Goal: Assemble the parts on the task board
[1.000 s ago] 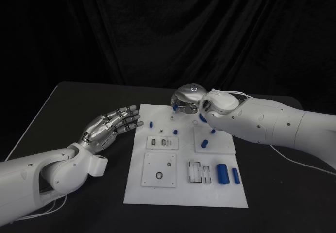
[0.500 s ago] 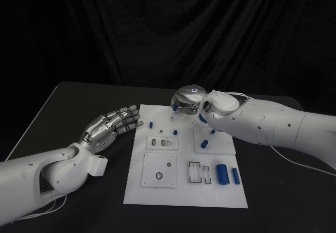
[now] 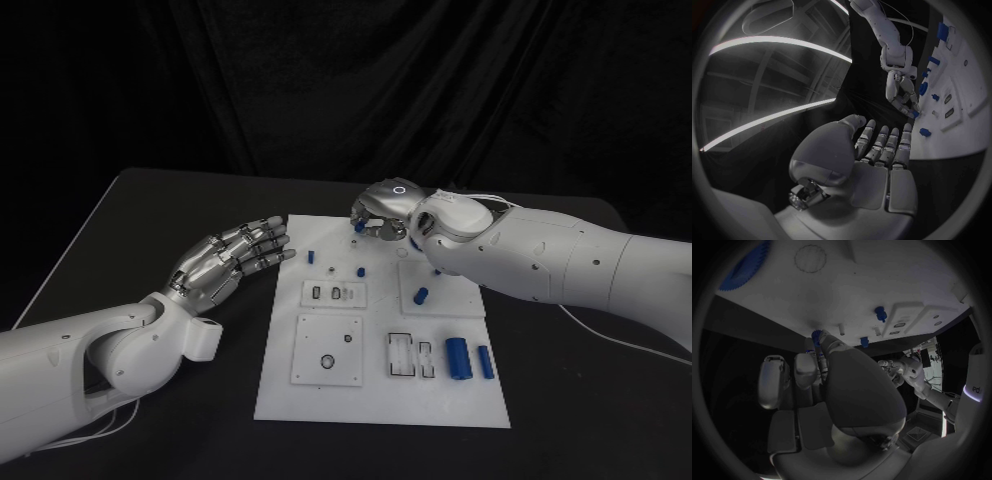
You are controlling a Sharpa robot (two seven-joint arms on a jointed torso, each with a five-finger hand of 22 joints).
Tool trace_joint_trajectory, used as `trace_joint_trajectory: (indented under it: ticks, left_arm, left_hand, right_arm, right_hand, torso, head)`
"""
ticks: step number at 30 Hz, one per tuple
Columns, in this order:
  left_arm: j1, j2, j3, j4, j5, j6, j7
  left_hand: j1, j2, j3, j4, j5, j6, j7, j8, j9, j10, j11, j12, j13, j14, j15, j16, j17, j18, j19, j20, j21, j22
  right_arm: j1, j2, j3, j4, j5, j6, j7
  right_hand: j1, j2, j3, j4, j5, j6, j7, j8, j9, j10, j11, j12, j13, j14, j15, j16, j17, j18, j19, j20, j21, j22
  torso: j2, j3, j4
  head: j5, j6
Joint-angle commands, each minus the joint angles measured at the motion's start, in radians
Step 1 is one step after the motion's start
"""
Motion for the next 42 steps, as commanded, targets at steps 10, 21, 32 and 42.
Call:
trace_joint_trajectory:
  ticks: [10,21,32,42]
  left_arm:
    - [0.0,0.004,0.001,-0.003,-0.002,0.017,0.134]
    - [-0.001,0.005,0.001,-0.006,-0.002,0.022,0.131]
    - [-0.001,-0.017,0.001,0.007,-0.002,0.018,0.129]
    - [-0.001,-0.028,0.001,0.015,-0.002,0.015,0.127]
  left_hand:
    - [-0.009,0.0,0.009,-0.002,-0.004,-0.005,0.004,-0.005,-0.002,-0.002,0.007,0.001,-0.002,-0.009,0.001,0.0,-0.001,-0.021,-0.009,-0.001,-0.005,-0.002]
    - [-0.015,-0.001,0.016,-0.005,-0.006,-0.009,0.005,-0.007,-0.002,-0.008,0.008,-0.004,-0.003,-0.012,0.003,-0.002,-0.001,-0.022,-0.011,-0.001,-0.006,-0.002]
    - [-0.017,-0.001,0.019,-0.006,-0.006,-0.007,0.005,-0.007,-0.002,-0.008,0.008,-0.001,-0.003,-0.012,0.003,0.0,-0.001,-0.023,-0.011,-0.001,-0.006,-0.002]
    - [-0.019,-0.002,0.022,-0.008,-0.006,-0.005,0.006,-0.006,-0.001,-0.007,0.009,0.001,-0.002,-0.01,0.004,0.003,0.0,-0.023,-0.011,-0.001,-0.006,-0.002]
  right_arm:
    - [-0.003,0.0,-0.001,-0.001,-0.005,0.032,-0.022]
    - [-0.003,-0.001,0.001,-0.011,-0.005,0.0,-0.045]
    - [0.062,-0.134,0.006,0.135,-0.005,-0.037,-0.042]
    - [0.136,-0.375,-0.005,0.361,-0.004,0.051,-0.091]
  right_hand:
    - [-0.032,-0.025,-0.015,0.022,-0.011,-0.131,-0.013,-0.085,-0.024,-0.121,0.026,-0.007,-0.002,-0.038,0.016,-0.038,-0.046,0.003,-0.037,0.011,-0.035,-0.036]
    - [-0.038,-0.011,-0.085,-0.012,-0.007,-0.497,-0.065,-0.128,-0.138,-0.422,0.051,-0.004,0.005,-0.121,0.019,-0.115,-0.153,0.025,-0.113,0.017,-0.123,-0.123]
    - [-0.01,0.017,-0.07,-0.057,0.12,-0.24,-0.014,-0.067,-0.109,-0.274,0.036,0.023,0.064,-0.11,0.006,-0.101,-0.133,0.022,-0.097,0.006,-0.118,-0.095]
    - [-0.079,-0.006,-0.069,-0.028,0.106,-0.177,-0.005,-0.074,-0.119,-0.058,-0.052,0.385,0.334,-0.22,-0.025,-0.305,-0.351,0.062,-0.236,-0.03,-0.309,-0.264]
  torso:
    - [0.001,-0.0009,0.0015]
    - [0.0,-0.0013,0.0018]
    - [0.0,-0.001,0.0017]
    - [-0.001,-0.0011,0.0005]
  head:
    - [-0.001,-0.002]
    - [-0.002,-0.002]
    - [0.003,-0.009]
    - [-0.004,-0.02]
